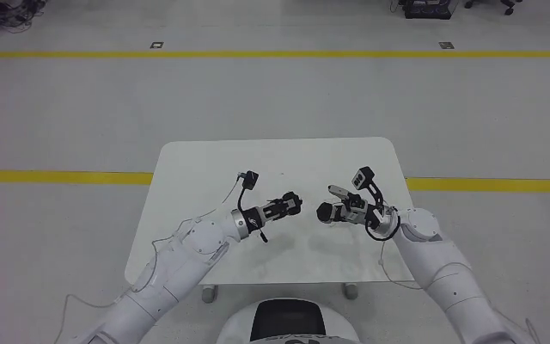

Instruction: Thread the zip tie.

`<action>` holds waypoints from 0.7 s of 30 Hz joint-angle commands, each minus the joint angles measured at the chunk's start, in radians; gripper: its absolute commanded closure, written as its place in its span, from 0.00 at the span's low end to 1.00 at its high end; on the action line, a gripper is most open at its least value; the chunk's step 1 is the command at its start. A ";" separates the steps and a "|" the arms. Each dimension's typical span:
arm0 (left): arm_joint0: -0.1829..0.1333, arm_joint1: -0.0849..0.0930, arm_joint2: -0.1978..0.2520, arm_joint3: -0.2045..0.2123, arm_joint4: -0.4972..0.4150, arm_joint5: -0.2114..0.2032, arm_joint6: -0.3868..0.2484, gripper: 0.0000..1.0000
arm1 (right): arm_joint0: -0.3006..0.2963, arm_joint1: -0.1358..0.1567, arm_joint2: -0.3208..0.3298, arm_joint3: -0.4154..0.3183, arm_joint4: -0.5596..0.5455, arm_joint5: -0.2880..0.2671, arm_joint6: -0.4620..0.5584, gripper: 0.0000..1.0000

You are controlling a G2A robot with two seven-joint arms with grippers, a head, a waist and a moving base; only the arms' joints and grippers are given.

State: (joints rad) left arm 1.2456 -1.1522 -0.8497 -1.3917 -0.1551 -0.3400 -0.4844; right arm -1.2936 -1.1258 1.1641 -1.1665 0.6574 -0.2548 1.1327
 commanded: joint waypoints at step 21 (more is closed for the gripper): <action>0.026 -0.018 -0.051 0.004 -0.026 0.000 -0.029 1.00 | -0.065 0.046 0.071 -0.193 -0.515 0.189 -0.341 0.00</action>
State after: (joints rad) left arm 1.2714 -1.1702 -0.9004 -1.3881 -0.1814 -0.3400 -0.5131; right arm -1.3568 -1.0809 1.2372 -1.3471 0.1795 -0.0826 0.8074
